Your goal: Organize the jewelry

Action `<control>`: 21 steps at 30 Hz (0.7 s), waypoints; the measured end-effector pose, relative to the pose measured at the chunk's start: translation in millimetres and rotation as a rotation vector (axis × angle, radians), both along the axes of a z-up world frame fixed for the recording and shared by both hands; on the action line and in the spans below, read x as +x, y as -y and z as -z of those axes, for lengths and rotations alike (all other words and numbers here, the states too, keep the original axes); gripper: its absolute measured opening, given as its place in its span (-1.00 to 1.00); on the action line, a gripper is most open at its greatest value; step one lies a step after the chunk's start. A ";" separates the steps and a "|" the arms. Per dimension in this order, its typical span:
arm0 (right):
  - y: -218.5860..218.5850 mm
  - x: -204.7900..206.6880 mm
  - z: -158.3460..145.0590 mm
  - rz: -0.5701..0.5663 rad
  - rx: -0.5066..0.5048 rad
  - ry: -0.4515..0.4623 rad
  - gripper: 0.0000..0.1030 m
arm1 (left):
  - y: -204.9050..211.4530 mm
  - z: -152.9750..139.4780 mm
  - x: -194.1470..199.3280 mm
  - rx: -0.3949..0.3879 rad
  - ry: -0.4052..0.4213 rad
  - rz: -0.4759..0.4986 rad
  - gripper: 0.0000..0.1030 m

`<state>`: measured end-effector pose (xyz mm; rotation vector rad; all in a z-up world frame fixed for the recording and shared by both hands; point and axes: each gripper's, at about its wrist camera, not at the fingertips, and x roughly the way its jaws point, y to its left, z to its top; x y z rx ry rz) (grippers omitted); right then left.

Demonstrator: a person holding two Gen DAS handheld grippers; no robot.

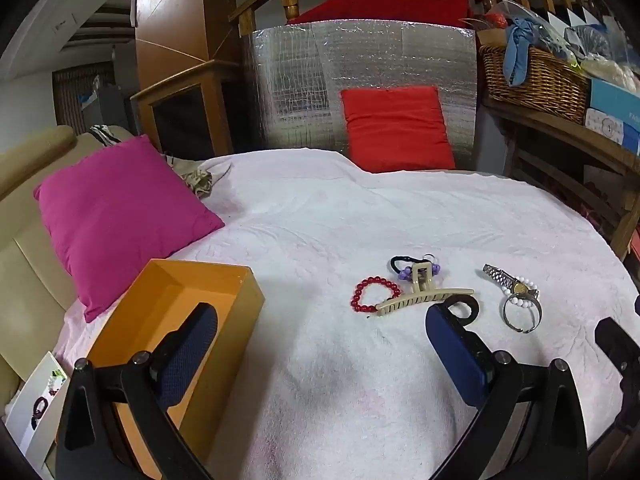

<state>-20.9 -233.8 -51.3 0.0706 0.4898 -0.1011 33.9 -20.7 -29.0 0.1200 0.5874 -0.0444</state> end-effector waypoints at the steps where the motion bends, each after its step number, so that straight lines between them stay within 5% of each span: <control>1: -1.6 -0.3 0.7 -0.005 -0.001 -0.002 1.00 | 1.2 1.7 -1.2 -0.001 0.005 0.002 1.00; 21: 0.1 -2.1 2.6 0.005 0.035 0.008 1.00 | 3.5 14.2 0.8 0.011 0.003 -0.003 1.00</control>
